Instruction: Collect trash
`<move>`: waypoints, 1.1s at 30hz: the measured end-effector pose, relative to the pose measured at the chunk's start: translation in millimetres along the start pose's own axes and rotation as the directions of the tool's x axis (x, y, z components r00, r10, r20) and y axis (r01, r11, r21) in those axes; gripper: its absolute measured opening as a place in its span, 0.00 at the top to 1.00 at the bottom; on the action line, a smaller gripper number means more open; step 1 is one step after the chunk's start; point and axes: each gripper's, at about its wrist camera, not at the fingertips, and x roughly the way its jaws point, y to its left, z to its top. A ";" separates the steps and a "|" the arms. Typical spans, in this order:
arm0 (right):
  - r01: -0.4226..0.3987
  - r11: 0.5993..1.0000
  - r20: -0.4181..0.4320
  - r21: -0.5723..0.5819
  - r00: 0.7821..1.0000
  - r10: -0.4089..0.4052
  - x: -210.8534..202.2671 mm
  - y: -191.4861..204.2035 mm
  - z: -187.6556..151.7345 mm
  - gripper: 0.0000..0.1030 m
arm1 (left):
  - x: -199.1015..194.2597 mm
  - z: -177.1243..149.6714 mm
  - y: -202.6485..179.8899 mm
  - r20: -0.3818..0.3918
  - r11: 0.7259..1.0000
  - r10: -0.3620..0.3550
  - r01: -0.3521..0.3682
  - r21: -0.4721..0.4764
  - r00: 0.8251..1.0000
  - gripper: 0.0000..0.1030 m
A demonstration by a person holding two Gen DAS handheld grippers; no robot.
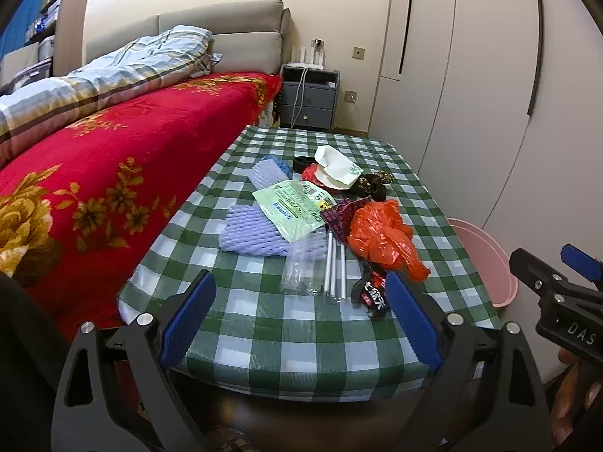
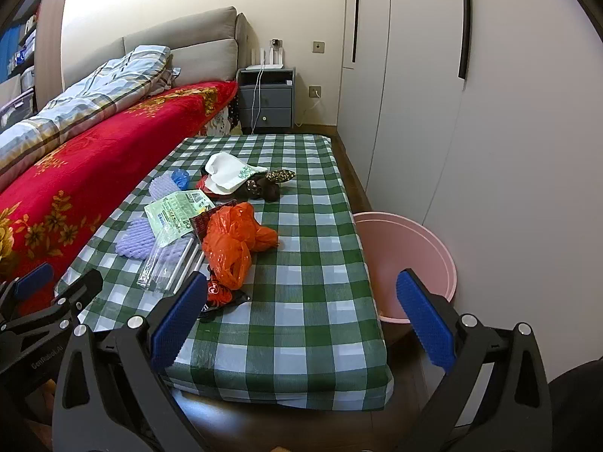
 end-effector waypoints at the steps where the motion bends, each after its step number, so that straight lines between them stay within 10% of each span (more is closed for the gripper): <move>1: -0.004 1.000 0.001 0.000 1.000 0.004 -0.3 -0.3 0.1 0.05 | 0.5 0.0 -0.5 -0.005 1.000 -0.005 0.005 0.000 1.000 0.14; 33: -0.003 1.000 0.025 -0.005 1.000 0.003 -5.4 2.5 0.7 0.05 | -3.9 3.3 -6.1 0.008 1.000 -0.021 0.021 0.004 1.000 0.14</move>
